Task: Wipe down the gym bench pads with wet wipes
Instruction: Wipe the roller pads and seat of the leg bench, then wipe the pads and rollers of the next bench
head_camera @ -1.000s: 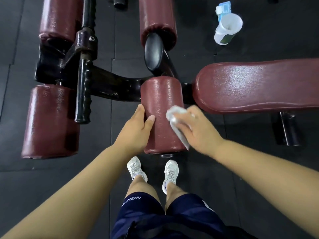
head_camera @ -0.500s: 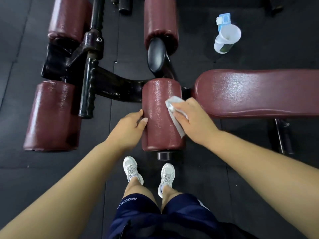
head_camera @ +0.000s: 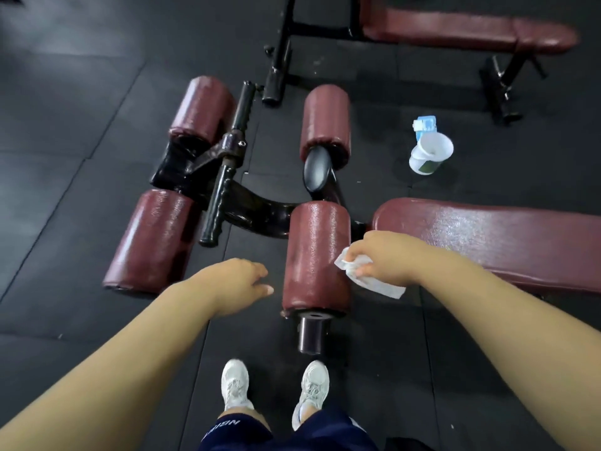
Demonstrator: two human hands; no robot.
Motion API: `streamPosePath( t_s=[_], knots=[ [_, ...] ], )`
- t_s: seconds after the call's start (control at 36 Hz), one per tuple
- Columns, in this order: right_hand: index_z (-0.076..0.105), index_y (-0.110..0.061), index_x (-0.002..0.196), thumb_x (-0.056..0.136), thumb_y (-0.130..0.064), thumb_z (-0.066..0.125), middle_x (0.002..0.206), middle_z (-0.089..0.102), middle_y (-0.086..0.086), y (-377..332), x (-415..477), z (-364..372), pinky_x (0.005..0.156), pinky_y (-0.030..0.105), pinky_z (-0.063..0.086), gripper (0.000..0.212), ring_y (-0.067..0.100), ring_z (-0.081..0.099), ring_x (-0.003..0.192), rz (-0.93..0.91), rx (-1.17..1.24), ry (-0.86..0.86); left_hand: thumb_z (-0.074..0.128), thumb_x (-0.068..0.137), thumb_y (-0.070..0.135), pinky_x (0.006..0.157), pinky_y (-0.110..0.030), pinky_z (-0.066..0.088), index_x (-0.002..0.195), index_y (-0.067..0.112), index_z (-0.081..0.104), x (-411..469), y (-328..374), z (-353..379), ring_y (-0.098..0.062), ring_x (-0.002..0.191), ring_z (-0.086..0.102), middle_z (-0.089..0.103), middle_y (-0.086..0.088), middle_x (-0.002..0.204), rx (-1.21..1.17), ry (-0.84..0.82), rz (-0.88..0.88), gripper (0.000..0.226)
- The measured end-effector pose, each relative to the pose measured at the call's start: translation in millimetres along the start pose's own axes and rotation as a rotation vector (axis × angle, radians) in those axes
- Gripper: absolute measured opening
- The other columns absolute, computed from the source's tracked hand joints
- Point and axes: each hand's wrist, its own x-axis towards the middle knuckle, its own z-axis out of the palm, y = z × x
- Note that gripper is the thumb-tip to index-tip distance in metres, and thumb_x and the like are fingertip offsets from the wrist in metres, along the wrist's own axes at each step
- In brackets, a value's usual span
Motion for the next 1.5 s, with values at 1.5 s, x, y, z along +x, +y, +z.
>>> streamPosePath(
  t_s=[1.5],
  knots=[
    [0.05, -0.033, 0.127, 0.093, -0.025, 0.043, 0.093, 0.046, -0.012, -524, 341, -179, 0.062, 0.024, 0.035, 0.036, 0.017, 0.052, 0.089, -0.102, -0.21, 0.107, 0.047, 0.091, 0.052, 0.098, -0.038, 0.043, 0.131, 0.028, 0.048, -89, -573, -222, -0.021, 0.115, 0.053, 0.053, 0.006, 0.128, 0.065, 0.165, -0.211, 0.047]
  ],
)
